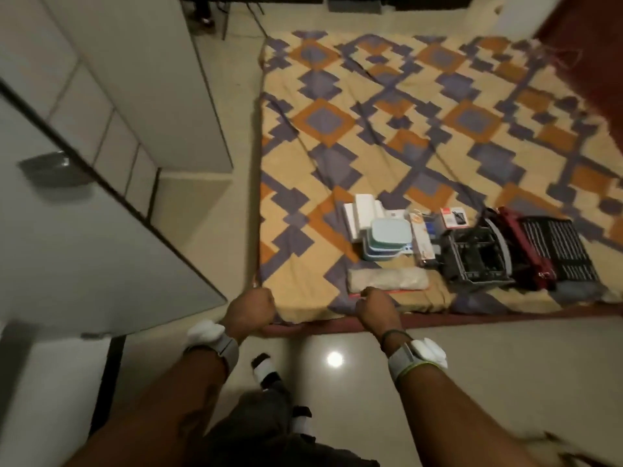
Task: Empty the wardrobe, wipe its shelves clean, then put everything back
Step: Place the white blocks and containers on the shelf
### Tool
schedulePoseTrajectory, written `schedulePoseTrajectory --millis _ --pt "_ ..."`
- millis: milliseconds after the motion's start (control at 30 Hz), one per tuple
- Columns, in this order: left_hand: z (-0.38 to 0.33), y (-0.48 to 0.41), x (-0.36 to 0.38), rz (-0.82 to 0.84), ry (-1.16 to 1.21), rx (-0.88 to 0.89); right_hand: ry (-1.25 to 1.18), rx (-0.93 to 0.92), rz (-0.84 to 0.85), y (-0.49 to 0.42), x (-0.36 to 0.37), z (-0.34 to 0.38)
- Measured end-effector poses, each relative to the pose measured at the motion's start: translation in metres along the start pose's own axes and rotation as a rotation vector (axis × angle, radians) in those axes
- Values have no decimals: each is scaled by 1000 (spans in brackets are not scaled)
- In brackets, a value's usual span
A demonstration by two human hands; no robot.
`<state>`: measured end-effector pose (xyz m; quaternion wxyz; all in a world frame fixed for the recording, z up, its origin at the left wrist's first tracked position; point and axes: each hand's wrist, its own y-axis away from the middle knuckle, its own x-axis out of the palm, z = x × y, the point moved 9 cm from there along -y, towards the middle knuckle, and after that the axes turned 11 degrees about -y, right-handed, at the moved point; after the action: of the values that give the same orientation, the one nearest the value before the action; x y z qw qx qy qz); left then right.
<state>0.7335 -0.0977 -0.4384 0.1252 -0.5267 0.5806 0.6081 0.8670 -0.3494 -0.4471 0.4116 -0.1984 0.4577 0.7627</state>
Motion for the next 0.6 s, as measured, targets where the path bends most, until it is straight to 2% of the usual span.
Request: schedulePoseTrajectory --millis 167,333,467,600 --pt "-65 -81 0 73 -61 145 -91 170 -47 -21 -33 -58" --pt "-97 -142 -12 162 -118 178 -147 262 -106 -53 -69 -78" --pt "-126 -189 -24 231 -135 236 -225 266 -144 -102 -94 -76" --pt "-147 -228 -39 216 -40 136 -246 182 -181 -159 -116 -57"
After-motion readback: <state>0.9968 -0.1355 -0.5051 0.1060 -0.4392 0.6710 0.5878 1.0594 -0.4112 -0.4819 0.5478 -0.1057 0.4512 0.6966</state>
